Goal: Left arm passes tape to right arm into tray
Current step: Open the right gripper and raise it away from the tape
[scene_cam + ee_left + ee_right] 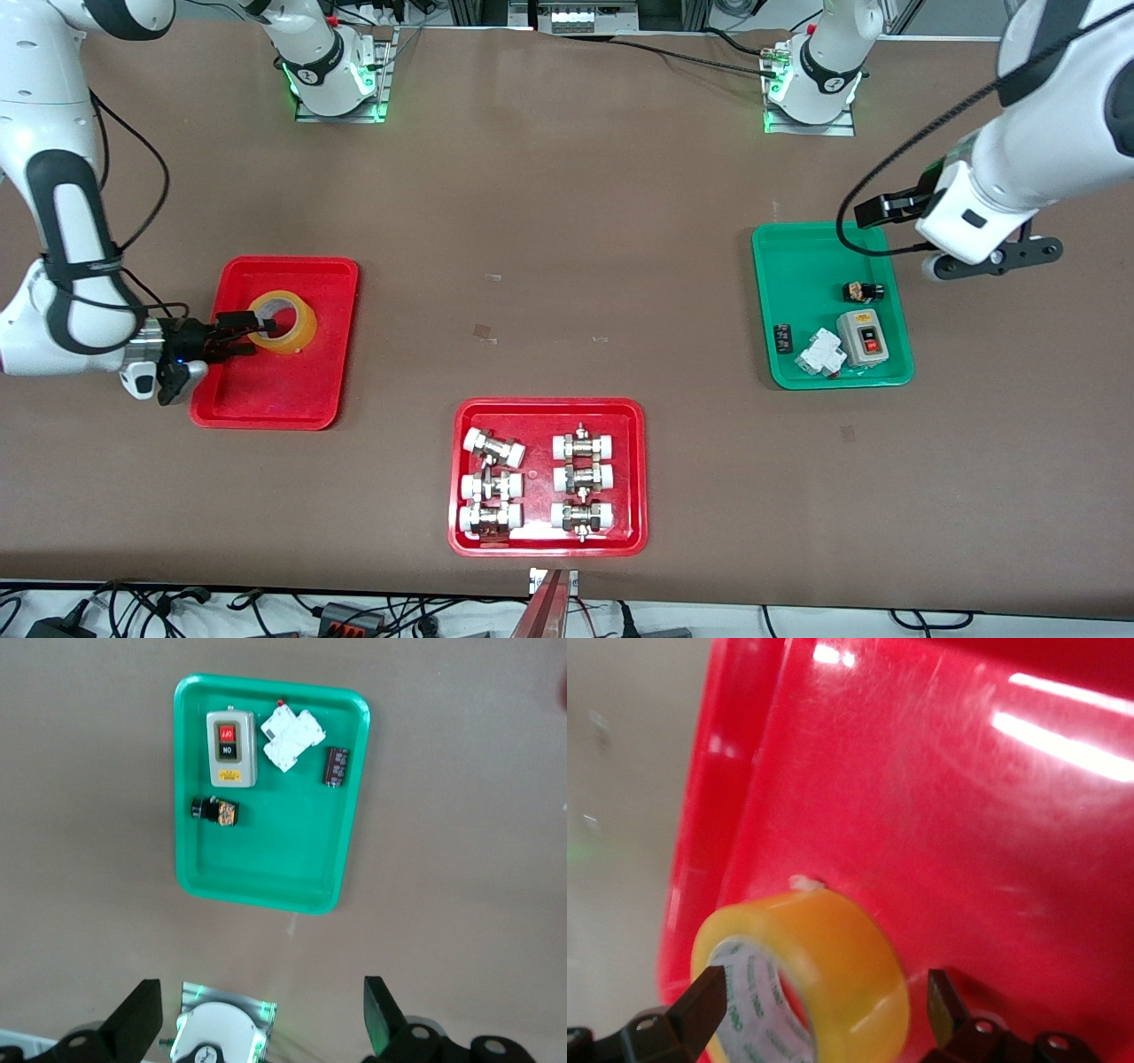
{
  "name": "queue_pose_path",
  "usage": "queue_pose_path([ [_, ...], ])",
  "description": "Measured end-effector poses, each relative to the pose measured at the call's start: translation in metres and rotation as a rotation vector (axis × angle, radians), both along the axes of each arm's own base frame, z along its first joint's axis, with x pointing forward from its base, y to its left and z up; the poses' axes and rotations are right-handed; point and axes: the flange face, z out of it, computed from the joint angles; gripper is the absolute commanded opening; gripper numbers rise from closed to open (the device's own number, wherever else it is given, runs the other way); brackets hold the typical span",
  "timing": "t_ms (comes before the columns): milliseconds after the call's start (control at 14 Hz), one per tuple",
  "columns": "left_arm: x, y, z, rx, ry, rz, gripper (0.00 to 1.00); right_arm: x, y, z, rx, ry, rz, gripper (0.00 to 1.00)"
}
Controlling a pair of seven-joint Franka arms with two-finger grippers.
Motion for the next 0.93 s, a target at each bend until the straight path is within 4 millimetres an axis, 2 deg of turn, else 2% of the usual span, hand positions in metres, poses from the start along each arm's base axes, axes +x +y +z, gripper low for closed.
queue_pose_path([
  [143,-0.021,-0.003,-0.005,0.018,-0.023,-0.008,1.0,0.015,0.022,0.02,-0.112,-0.074,0.101,1.0],
  [214,-0.027,-0.003,-0.004,0.023,-0.034,-0.008,1.0,0.022,0.034,0.04,-0.169,-0.108,0.141,1.0],
  [286,-0.029,-0.002,-0.001,0.024,-0.046,-0.006,1.0,0.027,0.043,0.064,-0.227,-0.131,0.165,1.0],
  [500,-0.024,0.011,0.003,0.02,-0.061,0.016,1.0,0.032,0.066,0.151,-0.414,-0.178,0.131,1.0],
  [714,-0.014,0.017,0.007,0.011,-0.056,0.025,1.0,0.015,0.095,0.236,-0.482,-0.164,-0.002,1.0],
  [929,-0.01,0.014,0.012,0.006,-0.035,0.013,1.0,-0.017,0.127,0.315,-0.542,-0.125,-0.158,1.0],
])
